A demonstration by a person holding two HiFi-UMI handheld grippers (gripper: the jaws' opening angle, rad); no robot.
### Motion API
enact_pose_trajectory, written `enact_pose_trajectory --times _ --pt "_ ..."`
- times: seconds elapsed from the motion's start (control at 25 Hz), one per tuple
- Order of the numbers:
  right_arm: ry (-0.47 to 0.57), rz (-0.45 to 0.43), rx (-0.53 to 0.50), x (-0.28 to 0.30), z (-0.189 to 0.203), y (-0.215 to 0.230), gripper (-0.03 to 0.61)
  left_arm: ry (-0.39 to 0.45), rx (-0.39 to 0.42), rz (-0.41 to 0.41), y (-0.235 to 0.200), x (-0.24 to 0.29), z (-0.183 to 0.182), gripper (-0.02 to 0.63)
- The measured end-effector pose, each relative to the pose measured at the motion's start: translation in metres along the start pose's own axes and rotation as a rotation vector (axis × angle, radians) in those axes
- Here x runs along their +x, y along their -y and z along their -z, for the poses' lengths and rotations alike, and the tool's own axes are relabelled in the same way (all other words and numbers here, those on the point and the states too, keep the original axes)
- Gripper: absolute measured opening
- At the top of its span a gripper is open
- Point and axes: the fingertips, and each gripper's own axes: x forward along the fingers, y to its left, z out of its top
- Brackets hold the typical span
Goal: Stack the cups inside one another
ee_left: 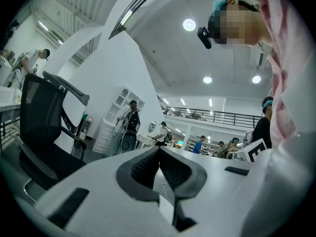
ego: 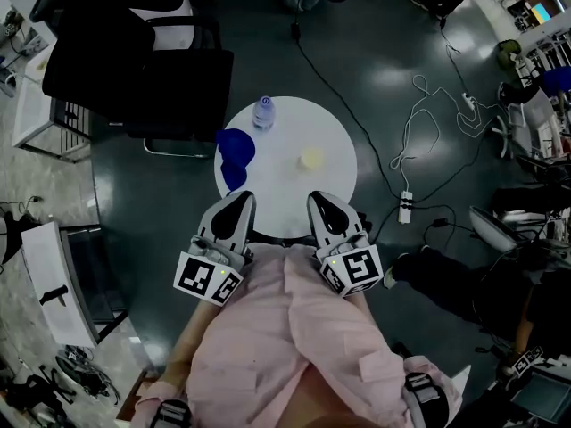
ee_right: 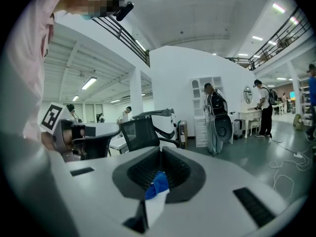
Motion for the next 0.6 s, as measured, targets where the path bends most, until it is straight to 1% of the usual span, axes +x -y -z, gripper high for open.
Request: enact_pose_trajectory --times 0.36,0.6 --pt "-0.007 -0.020 -0.007 0.012 -0.003 -0.005 0.035 0.000 -0.005 -0.024 -0.010 -0.003 -0.003 0.018" --pt "-0.018 -0.052 -0.060 0.017 -0.010 -0.012 0.035 0.000 0.009 -0.043 -0.010 -0.004 -0.008 0.018"
